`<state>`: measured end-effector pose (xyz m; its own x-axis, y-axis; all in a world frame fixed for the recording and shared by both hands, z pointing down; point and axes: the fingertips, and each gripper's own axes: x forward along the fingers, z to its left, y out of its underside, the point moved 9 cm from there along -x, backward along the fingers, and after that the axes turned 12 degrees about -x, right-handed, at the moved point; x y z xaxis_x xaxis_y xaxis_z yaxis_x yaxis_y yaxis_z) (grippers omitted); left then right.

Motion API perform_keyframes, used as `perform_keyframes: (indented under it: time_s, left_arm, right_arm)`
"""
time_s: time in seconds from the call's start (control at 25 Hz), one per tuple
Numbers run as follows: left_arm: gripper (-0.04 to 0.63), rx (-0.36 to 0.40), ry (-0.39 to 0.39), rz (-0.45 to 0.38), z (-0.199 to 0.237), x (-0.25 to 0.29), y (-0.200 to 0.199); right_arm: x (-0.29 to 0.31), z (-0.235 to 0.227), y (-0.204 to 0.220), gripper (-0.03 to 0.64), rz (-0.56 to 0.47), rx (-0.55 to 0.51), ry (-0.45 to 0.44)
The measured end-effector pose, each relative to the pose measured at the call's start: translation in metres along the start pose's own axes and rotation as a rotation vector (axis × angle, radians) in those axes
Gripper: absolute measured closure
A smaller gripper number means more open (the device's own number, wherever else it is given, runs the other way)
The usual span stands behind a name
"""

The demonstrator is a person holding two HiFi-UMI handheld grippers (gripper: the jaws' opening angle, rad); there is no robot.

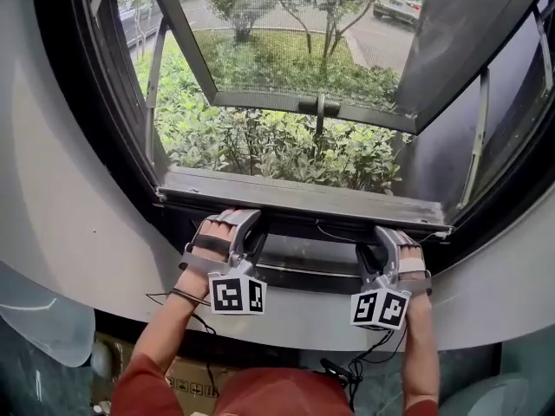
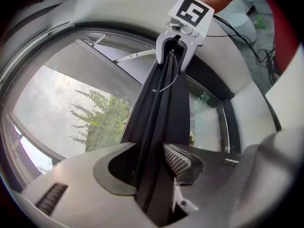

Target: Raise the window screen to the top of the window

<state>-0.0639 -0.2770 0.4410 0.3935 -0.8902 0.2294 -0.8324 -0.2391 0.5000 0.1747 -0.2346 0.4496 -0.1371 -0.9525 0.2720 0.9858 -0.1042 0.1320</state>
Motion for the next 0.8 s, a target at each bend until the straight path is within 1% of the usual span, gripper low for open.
perform_keyframes:
  time_s: [0.08,0.12,0.24,0.32,0.4,0.56,0.68,0.8]
  left_arm:
    - [0.434,0.024,0.020,0.013,0.0021,0.0001,0.0001]
    - [0.436,0.020,0.036,0.014,0.0036,0.0000,0.0003]
    - [0.440,-0.033,0.090,-0.002,0.0083,-0.0007,0.0013]
    - [0.439,-0.075,0.114,-0.006,0.0083,-0.0004,0.0016]
    - [0.453,-0.092,0.122,-0.007,0.0085,0.0005,0.0023]
    - [0.460,-0.068,0.099,-0.034,0.0060,0.0002,0.0052]
    - [0.463,-0.045,0.097,-0.030,0.0054,-0.0026,0.0044]
    - [0.458,-0.011,0.098,-0.002,0.0071,-0.0064,-0.0003]
  right_arm:
    - [0.0000,-0.0017,0.0005,0.373,-0.016,0.001,-0.021]
    - [-0.0002,-0.0032,0.0005,0.373,-0.025,0.011,-0.037]
    - [-0.0011,-0.0061,0.0010,0.371,-0.044,0.036,-0.073]
    - [-0.0007,-0.0042,0.0027,0.374,-0.055,0.035,-0.068]
    - [0.0001,-0.0016,0.0044,0.377,-0.066,0.031,-0.053]
    - [-0.0021,0.0000,0.0054,0.377,-0.083,0.044,-0.050]
    - [-0.0055,-0.0028,0.0056,0.379,-0.086,0.058,-0.069]
    - [-0.0096,-0.0085,0.0072,0.418,-0.083,0.047,-0.049]
